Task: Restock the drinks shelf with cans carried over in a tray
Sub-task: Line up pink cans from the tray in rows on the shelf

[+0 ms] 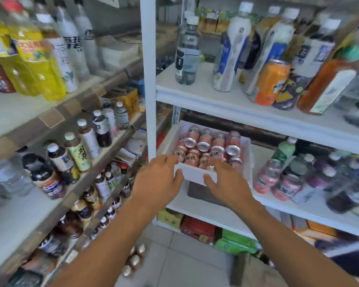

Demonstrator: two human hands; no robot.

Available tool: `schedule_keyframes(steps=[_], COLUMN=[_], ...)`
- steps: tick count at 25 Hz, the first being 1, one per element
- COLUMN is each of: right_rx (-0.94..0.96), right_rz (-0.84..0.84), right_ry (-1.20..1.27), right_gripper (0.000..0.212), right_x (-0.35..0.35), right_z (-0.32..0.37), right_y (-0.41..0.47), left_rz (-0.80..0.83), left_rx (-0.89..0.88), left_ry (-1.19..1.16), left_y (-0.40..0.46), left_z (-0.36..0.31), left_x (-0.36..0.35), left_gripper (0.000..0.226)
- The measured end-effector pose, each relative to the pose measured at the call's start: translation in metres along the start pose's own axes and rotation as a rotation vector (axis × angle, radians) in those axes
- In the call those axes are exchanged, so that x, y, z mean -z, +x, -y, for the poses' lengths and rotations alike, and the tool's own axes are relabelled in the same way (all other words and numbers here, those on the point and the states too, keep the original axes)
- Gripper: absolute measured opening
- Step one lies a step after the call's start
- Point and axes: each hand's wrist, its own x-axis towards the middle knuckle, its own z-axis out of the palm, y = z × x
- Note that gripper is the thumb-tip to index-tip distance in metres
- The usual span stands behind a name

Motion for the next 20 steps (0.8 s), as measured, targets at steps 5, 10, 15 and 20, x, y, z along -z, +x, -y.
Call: schedule_keyframes(steps=[5,10,15,20], right_rx=[-0.165,-0.292,-0.364,-0.469], right_rz=[0.053,0.108,0.151,0.163], right_ry=[0.036,0.083,0.229,0.432], right_gripper=[0.043,0.034,0.035,0.069], right_x=[-0.011,-0.031,-0.056,-0.086], right_z=[-0.022,-0.056,-0.086,-0.102], right_y=[0.039,0.073,0.115,0.152], left_rz=[0.034,0.094,0.159,0.213], left_rx=[-0.074,-0.112,-0.109,-0.03], left_ry=[-0.029,-0.058,-0.031,-0.002], left_y=[0.052,0.091,0.117,0.136], left_z=[0.01,0.013,0.009,0.005], left_x=[-0.024,-0.054,-0.086,-0.115], left_gripper=[0.029,0.027,0.028,0.03])
